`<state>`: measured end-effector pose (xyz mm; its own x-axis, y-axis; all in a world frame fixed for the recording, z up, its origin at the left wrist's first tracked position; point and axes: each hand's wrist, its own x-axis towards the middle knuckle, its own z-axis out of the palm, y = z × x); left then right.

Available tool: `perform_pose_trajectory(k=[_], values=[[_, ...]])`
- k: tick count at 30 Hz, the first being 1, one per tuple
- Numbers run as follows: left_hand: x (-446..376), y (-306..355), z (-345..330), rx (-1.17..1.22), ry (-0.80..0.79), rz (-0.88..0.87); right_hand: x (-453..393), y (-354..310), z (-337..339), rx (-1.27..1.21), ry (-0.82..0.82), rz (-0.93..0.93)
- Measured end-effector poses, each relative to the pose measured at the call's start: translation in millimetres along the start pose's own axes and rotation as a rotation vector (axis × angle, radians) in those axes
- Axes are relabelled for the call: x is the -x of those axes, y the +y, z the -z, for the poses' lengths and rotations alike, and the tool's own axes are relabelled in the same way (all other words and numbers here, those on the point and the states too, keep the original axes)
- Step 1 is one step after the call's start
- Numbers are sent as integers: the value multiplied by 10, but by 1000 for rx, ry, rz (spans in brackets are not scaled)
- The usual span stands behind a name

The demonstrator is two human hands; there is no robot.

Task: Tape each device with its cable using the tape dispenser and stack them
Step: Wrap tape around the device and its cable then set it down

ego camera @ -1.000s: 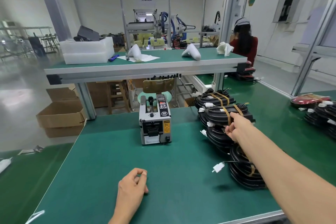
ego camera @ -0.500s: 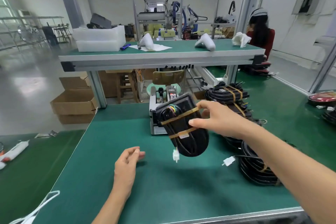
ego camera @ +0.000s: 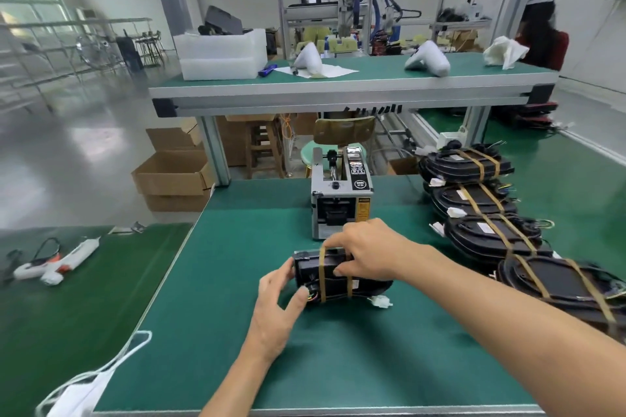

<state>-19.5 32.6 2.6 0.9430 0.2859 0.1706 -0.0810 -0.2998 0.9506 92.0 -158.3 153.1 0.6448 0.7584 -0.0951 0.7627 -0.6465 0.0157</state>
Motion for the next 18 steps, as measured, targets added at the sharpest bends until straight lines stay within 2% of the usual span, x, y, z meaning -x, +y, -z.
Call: perform_pose_trajectory(k=[4,14,18], values=[[-17,-38,-1,20,34,-3,-32,-5,-64,-5,-28,17],[-19,-78,-5,-18,-33,-20,194,25,-284,-98,42,-3],[-4,-72,-5,-33,-74,-22,171,65,-140,-291,65,-46]])
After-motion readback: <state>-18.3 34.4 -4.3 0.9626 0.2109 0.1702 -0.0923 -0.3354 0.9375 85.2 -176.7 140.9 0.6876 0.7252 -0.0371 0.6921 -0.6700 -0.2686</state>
